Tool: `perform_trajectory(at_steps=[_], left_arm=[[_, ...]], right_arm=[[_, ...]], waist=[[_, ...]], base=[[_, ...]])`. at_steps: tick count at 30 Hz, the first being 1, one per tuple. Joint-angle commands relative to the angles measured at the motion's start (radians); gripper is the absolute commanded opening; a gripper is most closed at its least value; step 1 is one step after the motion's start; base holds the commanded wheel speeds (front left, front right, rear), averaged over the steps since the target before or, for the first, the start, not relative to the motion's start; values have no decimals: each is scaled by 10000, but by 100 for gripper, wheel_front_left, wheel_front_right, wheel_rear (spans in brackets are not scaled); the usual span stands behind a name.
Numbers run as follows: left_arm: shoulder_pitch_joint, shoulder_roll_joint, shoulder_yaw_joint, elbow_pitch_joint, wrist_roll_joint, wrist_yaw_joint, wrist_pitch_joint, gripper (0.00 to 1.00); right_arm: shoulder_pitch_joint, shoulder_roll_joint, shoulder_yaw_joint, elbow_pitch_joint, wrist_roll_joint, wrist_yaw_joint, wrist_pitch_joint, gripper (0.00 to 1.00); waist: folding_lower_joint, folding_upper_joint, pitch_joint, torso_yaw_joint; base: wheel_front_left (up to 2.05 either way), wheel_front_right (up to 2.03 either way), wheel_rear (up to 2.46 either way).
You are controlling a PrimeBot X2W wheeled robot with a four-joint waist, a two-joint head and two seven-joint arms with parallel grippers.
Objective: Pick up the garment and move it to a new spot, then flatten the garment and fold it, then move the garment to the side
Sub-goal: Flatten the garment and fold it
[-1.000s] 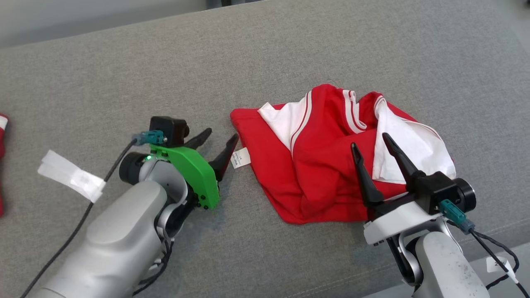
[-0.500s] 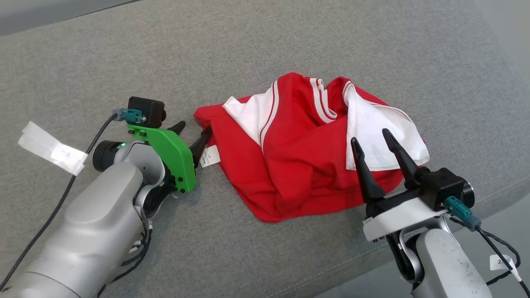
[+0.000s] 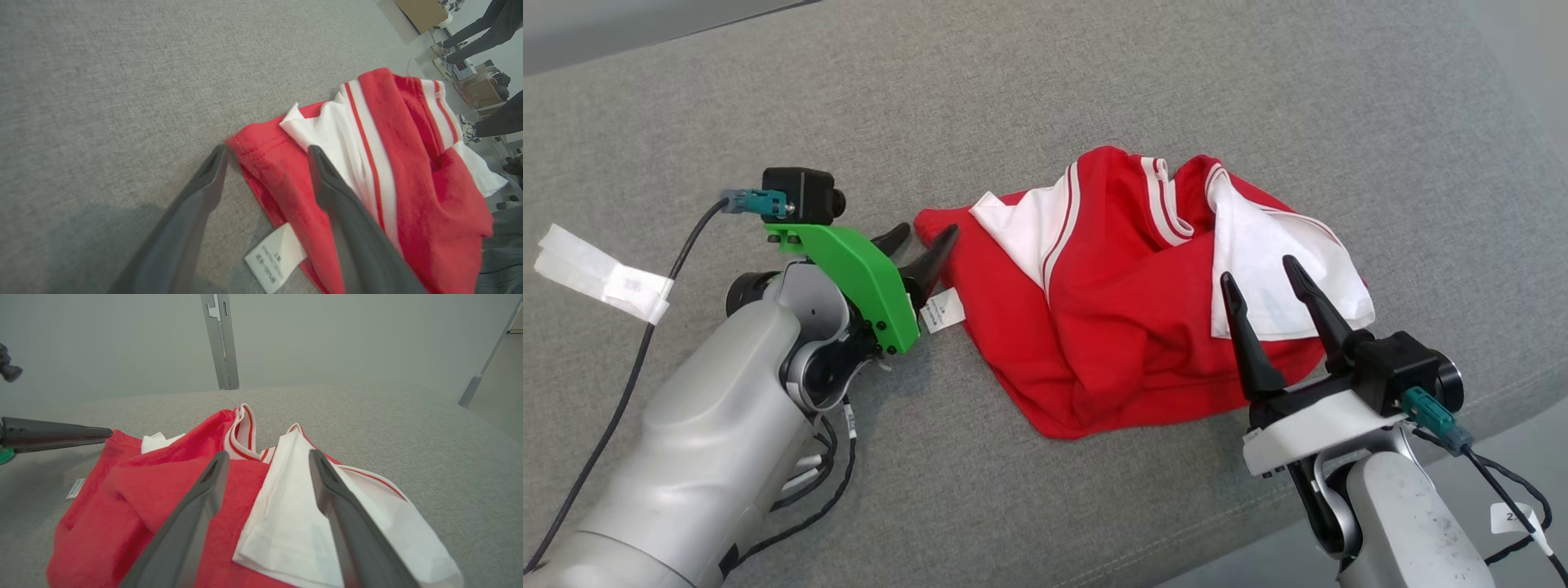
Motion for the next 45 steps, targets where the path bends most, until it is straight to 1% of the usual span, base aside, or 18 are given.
perform_trajectory(at_steps=[1, 5, 9, 11, 17, 18, 19, 23, 28, 33, 36, 42, 43, 45], left_arm=[[30, 60, 11, -73, -49, -17, 54, 100], [134, 20, -81, -266, -72, 117, 265, 100], [42, 92, -392, -215, 348, 494, 452, 100], [31, 76, -486, -164, 366, 631, 553, 100], [-184, 16, -740, -122, 561, 825, 960, 100], [-239, 11, -748, -114, 592, 877, 947, 54], [-301, 3, -794, -125, 683, 876, 910, 0], [-360, 2, -906, -260, 838, 703, 827, 0], [-1020, 220, -579, -786, 995, 905, 478, 0], [-1909, 449, -142, -1466, 1301, 1405, -25, 0], [-2480, 623, 39, -1966, 1689, 1706, -300, 0], [-3299, 935, 187, -3334, 2440, 2247, -838, 0], [-3299, 935, 187, -3334, 2440, 2247, -838, 0], [-3483, 1007, 108, -3882, 2804, 2392, -1020, 0]], right_arm=[[60, -27, 6, 27, -69, -3, -31, 100], [17, -27, 117, 53, -46, -3, -31, 100], [-51, -25, 234, 46, -27, -3, -31, 100], [-90, -27, 264, 39, 0, -3, -33, 100], [-64, -25, 302, 58, 83, -3, -31, 100], [-66, -25, 313, 68, 102, -3, -31, 100], [-71, -27, 324, 78, 123, -3, -33, 100], [-39, -27, 324, 106, 186, -3, -31, 100], [101, -24, 240, 139, 194, -3, -31, 100], [144, -27, 375, 170, 303, -3, -31, 100], [200, -25, 418, 191, 328, -3, -31, 100], [408, -27, 302, 267, 271, -3, -31, 100], [408, -27, 302, 267, 271, -3, -31, 100], [464, -27, 234, 286, 233, -3, -31, 100]], waist=[[0, 0, -76, 64], [0, 0, -130, 83], [0, 0, -83, 17], [0, 0, -32, -42], [0, 0, 109, -162], [0, 0, 120, -178], [0, 0, 123, -194], [0, 0, 55, -236], [0, 0, -70, -121], [0, 0, -216, -87], [0, 0, -337, -102], [0, 0, -693, -116], [0, 0, -693, -116], [0, 0, -827, -96]], base=[[0, 0, 0], [0, 0, 0], [0, 0, 0], [0, 0, 0], [0, 0, 0], [0, 0, 0], [0, 0, 0], [0, 0, 0], [0, 0, 0], [0, 0, 0], [0, 0, 0], [0, 0, 0], [0, 0, 0], [0, 0, 0]])
